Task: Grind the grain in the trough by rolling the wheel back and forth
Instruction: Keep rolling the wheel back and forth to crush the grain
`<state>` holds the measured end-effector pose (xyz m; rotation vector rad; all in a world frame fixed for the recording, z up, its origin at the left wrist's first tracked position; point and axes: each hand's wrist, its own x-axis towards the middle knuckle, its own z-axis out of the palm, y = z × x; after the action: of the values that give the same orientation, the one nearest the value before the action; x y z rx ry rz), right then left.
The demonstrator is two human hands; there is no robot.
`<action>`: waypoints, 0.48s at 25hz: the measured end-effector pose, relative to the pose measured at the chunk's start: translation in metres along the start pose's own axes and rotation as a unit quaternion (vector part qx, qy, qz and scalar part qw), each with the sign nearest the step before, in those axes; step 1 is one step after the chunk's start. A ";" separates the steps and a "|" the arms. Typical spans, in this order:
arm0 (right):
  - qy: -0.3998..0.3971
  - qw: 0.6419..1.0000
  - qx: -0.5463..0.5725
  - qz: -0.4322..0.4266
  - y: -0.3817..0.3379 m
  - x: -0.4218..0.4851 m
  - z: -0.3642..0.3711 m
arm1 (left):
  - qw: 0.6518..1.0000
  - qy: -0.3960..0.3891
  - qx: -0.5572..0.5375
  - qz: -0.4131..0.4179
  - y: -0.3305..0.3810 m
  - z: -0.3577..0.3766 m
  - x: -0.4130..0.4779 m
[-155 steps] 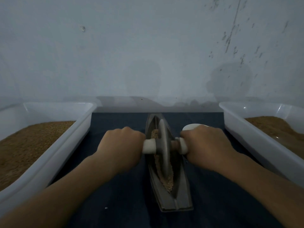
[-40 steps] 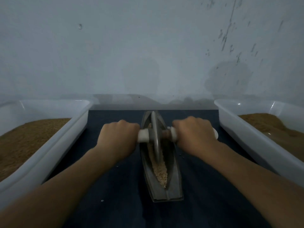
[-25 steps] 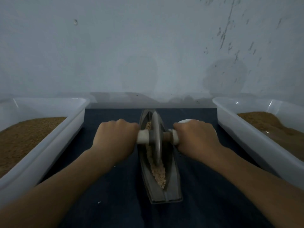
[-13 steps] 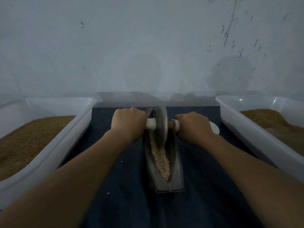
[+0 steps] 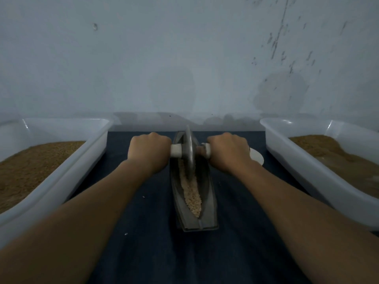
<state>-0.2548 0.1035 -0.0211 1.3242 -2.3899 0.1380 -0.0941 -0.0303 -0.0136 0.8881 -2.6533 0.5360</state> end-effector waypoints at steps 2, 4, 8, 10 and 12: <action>0.011 1.000 0.017 -0.017 0.005 -0.024 -0.002 | 0.999 0.022 0.015 0.027 -0.003 -0.005 -0.019; 0.080 0.995 -0.013 -0.054 0.014 -0.059 0.002 | 0.992 0.094 0.023 0.079 -0.007 -0.005 -0.046; 0.139 0.986 -0.057 -0.072 0.021 -0.075 0.004 | 0.985 0.135 0.028 0.107 -0.016 -0.003 -0.052; 0.106 0.991 -0.050 -0.060 0.014 -0.045 0.010 | 0.995 0.073 0.030 0.059 -0.008 0.008 -0.031; 0.031 0.999 -0.004 -0.025 0.005 -0.004 0.002 | 1.000 0.015 0.001 0.016 -0.006 0.009 0.005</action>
<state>-0.2574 0.1092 -0.0240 1.3559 -2.3021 0.1531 -0.0953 -0.0406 -0.0180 0.8334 -2.6437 0.5549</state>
